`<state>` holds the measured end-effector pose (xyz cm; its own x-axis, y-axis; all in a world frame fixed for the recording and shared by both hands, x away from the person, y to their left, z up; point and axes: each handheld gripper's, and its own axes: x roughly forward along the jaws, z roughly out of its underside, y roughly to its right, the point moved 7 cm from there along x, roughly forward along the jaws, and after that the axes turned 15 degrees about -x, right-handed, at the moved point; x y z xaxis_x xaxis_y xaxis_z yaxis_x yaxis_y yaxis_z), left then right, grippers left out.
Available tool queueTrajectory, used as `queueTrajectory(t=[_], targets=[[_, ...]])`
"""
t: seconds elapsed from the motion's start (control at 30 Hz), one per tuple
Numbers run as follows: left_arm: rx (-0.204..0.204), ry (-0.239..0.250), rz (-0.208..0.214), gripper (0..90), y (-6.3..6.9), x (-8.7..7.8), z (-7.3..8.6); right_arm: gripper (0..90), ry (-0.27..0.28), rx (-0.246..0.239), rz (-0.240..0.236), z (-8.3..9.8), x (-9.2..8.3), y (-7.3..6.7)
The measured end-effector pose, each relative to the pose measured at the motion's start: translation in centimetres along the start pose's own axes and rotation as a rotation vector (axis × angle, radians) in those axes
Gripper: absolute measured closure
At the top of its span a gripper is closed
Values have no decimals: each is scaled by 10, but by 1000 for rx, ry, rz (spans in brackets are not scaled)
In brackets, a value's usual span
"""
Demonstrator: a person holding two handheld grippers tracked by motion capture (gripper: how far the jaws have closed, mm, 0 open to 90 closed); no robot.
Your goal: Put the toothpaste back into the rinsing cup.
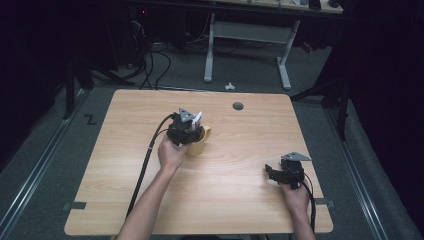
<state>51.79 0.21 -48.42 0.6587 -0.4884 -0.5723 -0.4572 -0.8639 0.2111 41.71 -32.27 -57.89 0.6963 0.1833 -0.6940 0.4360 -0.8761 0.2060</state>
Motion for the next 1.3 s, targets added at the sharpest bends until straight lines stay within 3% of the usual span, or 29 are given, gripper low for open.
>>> queueTrajectory(t=[0.33, 0.5, 1.3], targets=[[-10, 12, 13, 402, 1, -6, -3, 279, 0, 0, 0, 0, 0, 0], [-34, 11, 34, 370, -1, -11, -5, 279, 0, 1, 0, 0, 0, 0], [-14, 66, 41, 371, -2, -39, -4, 279, 1, 1, 0, 0, 0, 0]])
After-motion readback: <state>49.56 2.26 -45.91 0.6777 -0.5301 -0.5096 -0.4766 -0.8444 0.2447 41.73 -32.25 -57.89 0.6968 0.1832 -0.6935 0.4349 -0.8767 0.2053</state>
